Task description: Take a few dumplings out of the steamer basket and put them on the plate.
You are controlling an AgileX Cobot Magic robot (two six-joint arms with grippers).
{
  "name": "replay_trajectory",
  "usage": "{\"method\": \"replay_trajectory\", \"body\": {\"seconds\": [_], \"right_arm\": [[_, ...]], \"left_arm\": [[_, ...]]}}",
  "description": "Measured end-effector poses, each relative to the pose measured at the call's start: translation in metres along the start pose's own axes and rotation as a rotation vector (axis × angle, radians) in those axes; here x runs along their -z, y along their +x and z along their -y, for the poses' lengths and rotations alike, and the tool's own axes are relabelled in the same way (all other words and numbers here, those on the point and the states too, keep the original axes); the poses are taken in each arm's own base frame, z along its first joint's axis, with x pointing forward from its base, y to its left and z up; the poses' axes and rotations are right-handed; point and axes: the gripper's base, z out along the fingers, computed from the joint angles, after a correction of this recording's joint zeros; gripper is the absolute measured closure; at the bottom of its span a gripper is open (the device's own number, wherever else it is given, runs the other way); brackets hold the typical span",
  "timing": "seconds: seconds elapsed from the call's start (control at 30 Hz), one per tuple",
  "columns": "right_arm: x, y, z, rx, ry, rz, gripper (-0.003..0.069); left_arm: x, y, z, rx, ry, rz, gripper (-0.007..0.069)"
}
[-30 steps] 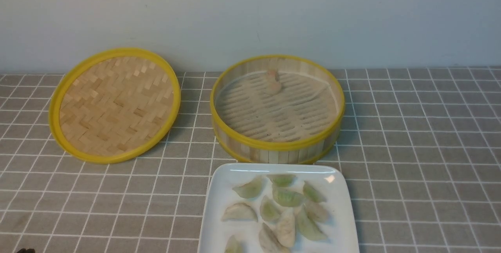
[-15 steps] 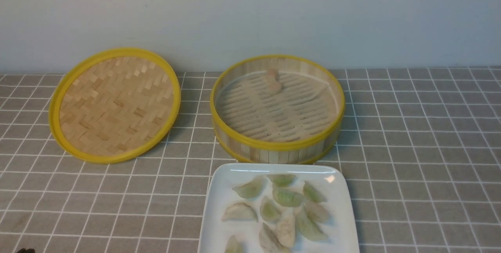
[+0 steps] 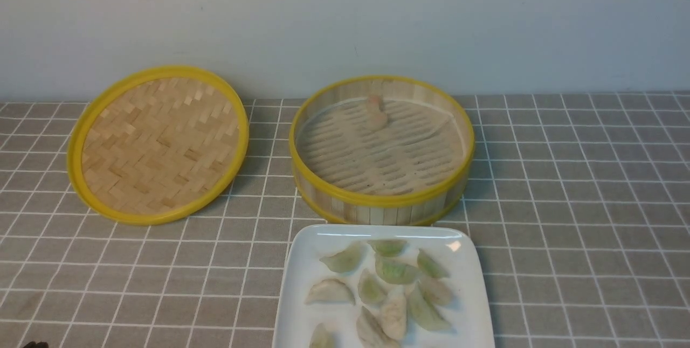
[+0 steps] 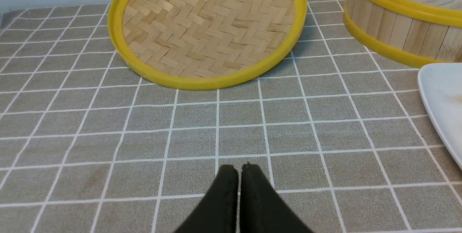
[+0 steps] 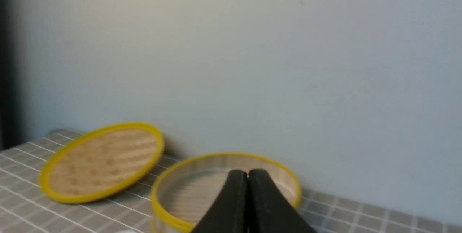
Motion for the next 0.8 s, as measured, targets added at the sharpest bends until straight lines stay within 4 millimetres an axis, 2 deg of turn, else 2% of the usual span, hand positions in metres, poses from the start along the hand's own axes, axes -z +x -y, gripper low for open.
{"method": "replay_trajectory", "body": {"seconds": [0.13, 0.17, 0.2, 0.3, 0.37, 0.8], "right_arm": [[-0.009, 0.046, 0.01, 0.012, 0.172, -0.137, 0.0669], [-0.009, 0.051, 0.011, 0.01, 0.198, -0.151, 0.0669], [-0.01, 0.069, 0.015, 0.004, 0.253, -0.201, 0.0669], [-0.007, 0.106, 0.02, -0.01, 0.334, -0.275, 0.0669], [-0.005, 0.111, 0.021, -0.012, 0.351, -0.276, 0.0669], [-0.005, 0.11, 0.021, -0.021, 0.356, -0.262, 0.0669]], "left_arm": [[0.0, 0.0, 0.0, 0.0, 0.0, 0.0, 0.0629], [0.0, 0.0, 0.0, 0.0, 0.0, 0.0, 0.0629], [0.0, 0.0, 0.0, 0.0, 0.0, 0.0, 0.0629], [0.0, 0.0, 0.0, 0.0, 0.0, 0.0, 0.0629], [0.0, 0.0, 0.0, 0.0, 0.0, 0.0, 0.0629], [0.0, 0.0, 0.0, 0.0, 0.0, -0.001, 0.0629]]}}
